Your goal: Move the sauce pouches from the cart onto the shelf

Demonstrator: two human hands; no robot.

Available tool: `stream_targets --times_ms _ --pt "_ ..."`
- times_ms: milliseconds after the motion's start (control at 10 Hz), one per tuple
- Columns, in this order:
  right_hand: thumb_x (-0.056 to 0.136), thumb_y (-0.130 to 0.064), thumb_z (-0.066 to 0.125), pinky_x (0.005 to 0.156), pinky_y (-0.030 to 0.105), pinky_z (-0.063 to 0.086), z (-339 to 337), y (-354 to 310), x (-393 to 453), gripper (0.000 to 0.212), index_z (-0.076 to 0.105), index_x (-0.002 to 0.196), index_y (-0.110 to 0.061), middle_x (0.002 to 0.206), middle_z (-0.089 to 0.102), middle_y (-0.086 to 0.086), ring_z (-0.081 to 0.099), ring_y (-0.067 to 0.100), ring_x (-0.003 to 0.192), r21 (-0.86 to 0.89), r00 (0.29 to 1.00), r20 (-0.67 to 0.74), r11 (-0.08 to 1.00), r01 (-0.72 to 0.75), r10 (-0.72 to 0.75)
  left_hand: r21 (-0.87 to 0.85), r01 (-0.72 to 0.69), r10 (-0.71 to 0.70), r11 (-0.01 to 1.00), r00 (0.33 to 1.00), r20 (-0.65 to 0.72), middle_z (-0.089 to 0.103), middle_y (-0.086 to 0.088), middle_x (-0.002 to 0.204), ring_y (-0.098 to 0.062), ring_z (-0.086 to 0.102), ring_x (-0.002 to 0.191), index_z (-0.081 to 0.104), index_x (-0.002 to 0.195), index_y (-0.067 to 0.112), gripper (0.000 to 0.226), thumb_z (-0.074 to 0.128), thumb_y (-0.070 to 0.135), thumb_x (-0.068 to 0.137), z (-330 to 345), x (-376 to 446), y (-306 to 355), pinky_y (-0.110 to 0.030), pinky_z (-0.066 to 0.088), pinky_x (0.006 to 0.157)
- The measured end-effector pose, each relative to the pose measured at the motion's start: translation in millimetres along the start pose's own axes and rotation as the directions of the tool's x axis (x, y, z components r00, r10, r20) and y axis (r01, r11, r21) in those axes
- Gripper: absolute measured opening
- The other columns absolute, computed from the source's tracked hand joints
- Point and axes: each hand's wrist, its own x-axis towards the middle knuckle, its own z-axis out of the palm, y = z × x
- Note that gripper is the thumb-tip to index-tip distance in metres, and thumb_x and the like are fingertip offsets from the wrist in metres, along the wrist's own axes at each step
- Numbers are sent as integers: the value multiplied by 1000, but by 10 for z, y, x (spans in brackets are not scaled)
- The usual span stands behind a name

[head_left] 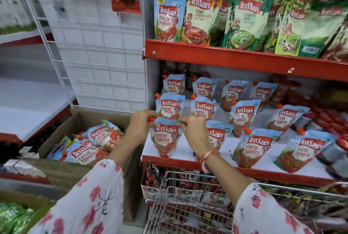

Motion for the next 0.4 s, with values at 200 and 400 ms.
stream_targets --times_ms 200,400 --pt "89 -14 62 84 34 56 -39 22 84 21 70 108 -10 100 75 14 68 29 92 -27 990 138 1000 4 0 76 21 -23 997 999 28 69 -14 103 -30 63 95 66 98 11 22 71 6 77 81 11 -24 -43 55 85" --pt "83 -26 71 92 30 56 -937 -170 40 32 69 113 -12 109 74 5 69 12 97 200 999 19 979 27 -31 119 -100 100 988 995 6 62 -10 122 -28 59 108 57 120 13 47 73 25 78 -139 124 263 -37 48 91"
